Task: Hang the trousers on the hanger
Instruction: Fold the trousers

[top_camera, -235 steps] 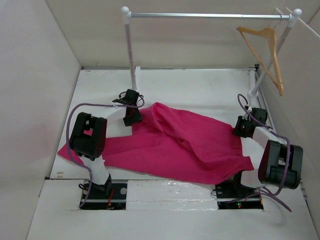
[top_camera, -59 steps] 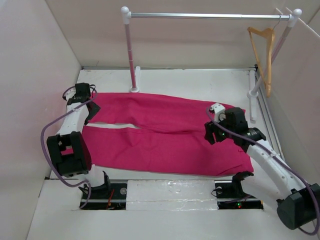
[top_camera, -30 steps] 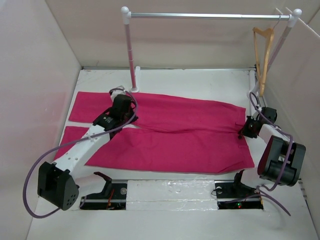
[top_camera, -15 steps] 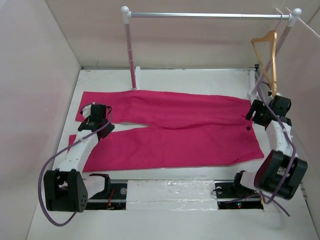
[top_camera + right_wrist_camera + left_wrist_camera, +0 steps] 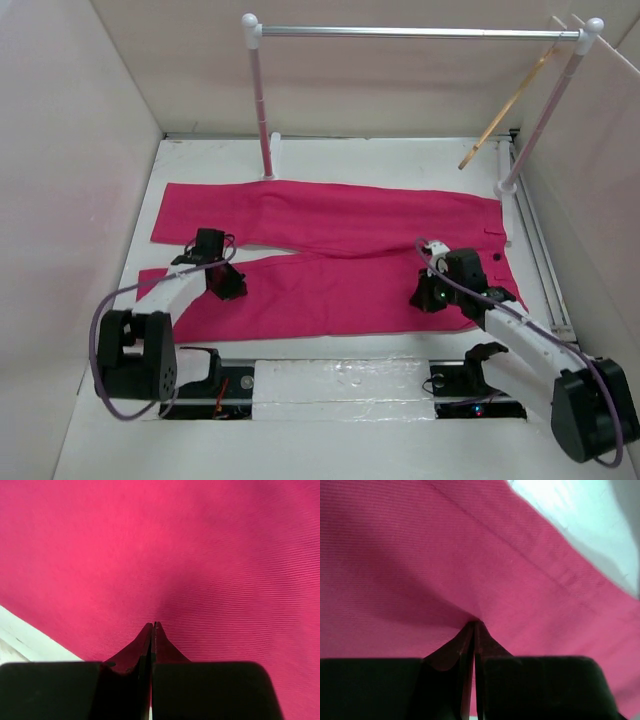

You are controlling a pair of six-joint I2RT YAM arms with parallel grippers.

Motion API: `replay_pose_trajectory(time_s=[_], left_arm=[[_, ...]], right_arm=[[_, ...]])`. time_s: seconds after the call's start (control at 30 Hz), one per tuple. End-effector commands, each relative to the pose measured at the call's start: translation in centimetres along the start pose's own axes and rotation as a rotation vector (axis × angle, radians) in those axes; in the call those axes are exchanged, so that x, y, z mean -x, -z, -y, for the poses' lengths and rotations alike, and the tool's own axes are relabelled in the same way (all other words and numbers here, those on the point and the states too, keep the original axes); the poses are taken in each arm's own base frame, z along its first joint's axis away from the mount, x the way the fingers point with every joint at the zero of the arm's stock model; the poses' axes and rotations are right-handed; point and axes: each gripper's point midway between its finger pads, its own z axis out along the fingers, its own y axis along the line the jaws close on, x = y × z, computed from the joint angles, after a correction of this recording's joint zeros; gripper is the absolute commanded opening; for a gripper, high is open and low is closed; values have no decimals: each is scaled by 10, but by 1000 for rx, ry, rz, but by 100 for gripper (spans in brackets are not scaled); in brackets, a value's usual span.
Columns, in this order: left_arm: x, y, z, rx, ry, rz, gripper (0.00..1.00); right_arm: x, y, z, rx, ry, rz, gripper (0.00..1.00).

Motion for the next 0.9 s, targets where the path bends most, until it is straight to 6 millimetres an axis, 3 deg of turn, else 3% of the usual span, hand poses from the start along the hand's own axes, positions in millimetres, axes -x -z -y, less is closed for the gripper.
replay_pose_trajectory(time_s=[0.0,0.07,0.1,0.17,0.2,0.23,0.3,0.33,0.4,0.47,0.5,0.57,0.6,0.63,0.7,0.77,0.8,0.87], left_arm=[[-2,-27,-13,79,16,-31,0],[15,-36,-17,139,13,16,0],[20,-42,-17,167,10,19,0],[43,-43,5,147,-3,70,0],[46,-49,6,169,-5,63,0],[60,-48,21,152,-4,85,0],[66,-56,26,180,-11,69,0],[73,-51,31,200,-9,65,0],[76,-42,34,226,-28,85,0],[74,-26,29,230,-35,114,3],[82,-5,35,185,-29,173,23],[90,16,26,169,-5,236,46],[100,41,32,103,20,303,55],[99,50,26,93,45,319,56],[111,79,20,68,94,429,56],[111,82,-3,118,171,477,53],[119,83,-33,164,290,499,52],[113,73,-47,181,333,460,47]], right_arm=[[28,-12,-5,7,52,84,0],[19,-25,1,0,36,38,0],[25,-28,6,-12,32,53,0],[20,-37,20,-43,-4,14,0],[24,-40,24,-48,-2,21,0],[29,-41,27,-55,-11,21,0],[30,-46,40,-65,-43,-4,0],[43,-47,41,-62,-35,11,0],[44,-47,45,-77,-19,-26,0],[61,-42,41,-80,16,0,0],[66,-36,33,-76,42,9,0],[76,-27,26,-72,66,36,20],[73,-23,19,-58,81,30,28],[79,-15,10,-40,105,56,41],[74,-6,1,-23,117,50,48],[74,6,-13,4,153,89,51],[68,11,-20,26,167,97,51],[60,14,-27,53,181,102,51]])
